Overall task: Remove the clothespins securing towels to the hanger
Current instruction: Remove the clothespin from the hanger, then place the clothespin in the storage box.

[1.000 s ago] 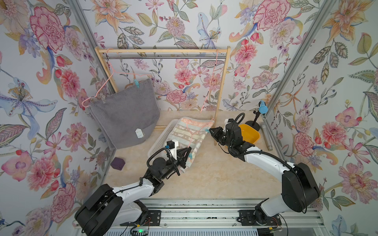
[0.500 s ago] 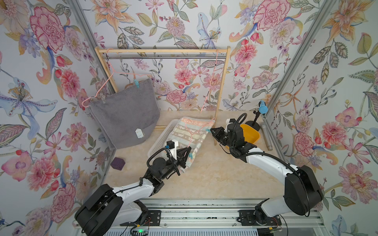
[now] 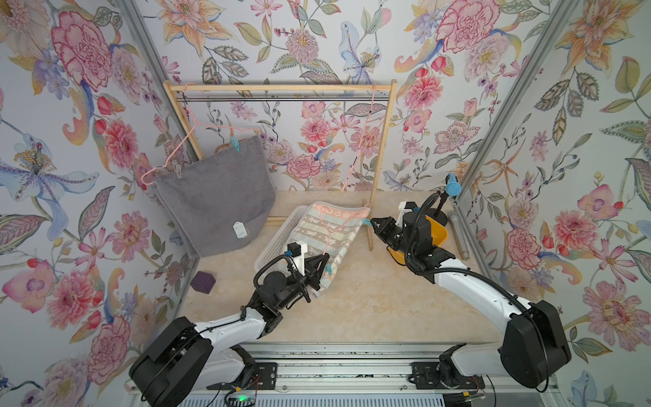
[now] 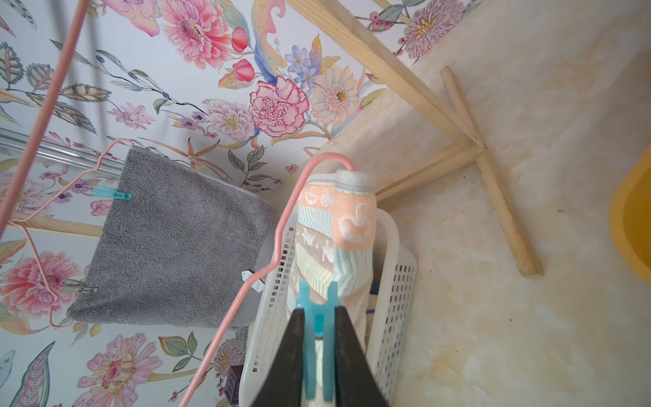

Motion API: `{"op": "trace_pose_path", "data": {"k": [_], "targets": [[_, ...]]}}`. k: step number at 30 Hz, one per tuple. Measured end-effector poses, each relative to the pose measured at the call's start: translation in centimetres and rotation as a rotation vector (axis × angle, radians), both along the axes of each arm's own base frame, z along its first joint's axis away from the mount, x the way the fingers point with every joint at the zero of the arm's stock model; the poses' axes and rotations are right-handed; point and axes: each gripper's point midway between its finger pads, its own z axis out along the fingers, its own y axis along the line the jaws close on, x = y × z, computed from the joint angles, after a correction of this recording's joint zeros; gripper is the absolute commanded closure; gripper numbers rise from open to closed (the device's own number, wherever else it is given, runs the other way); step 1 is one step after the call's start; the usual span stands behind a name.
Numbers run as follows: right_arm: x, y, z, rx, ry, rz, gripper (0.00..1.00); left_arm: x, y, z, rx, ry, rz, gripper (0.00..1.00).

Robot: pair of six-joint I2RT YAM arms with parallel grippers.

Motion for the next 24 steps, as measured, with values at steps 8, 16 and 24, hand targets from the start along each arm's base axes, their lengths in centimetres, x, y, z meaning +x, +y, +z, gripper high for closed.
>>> {"op": "trace_pose_path", "data": {"k": [8,16,24], "targets": [[0.0,-6.9,-1.9,-0.178,0.031,-0.128,0.86,0.0,0.0,-0.2,0.013,0.001,0.004,1.00],[0.7,-13.4,-5.2,-0.368,0.117,-0.236,0.86,0.0,0.0,-0.3,0.018,0.001,0.004,1.00],[2.4,-15.4,-11.8,-0.530,0.275,-0.210,0.86,0.0,0.1,-0.4,0.024,-0.001,0.005,1.00]]}}
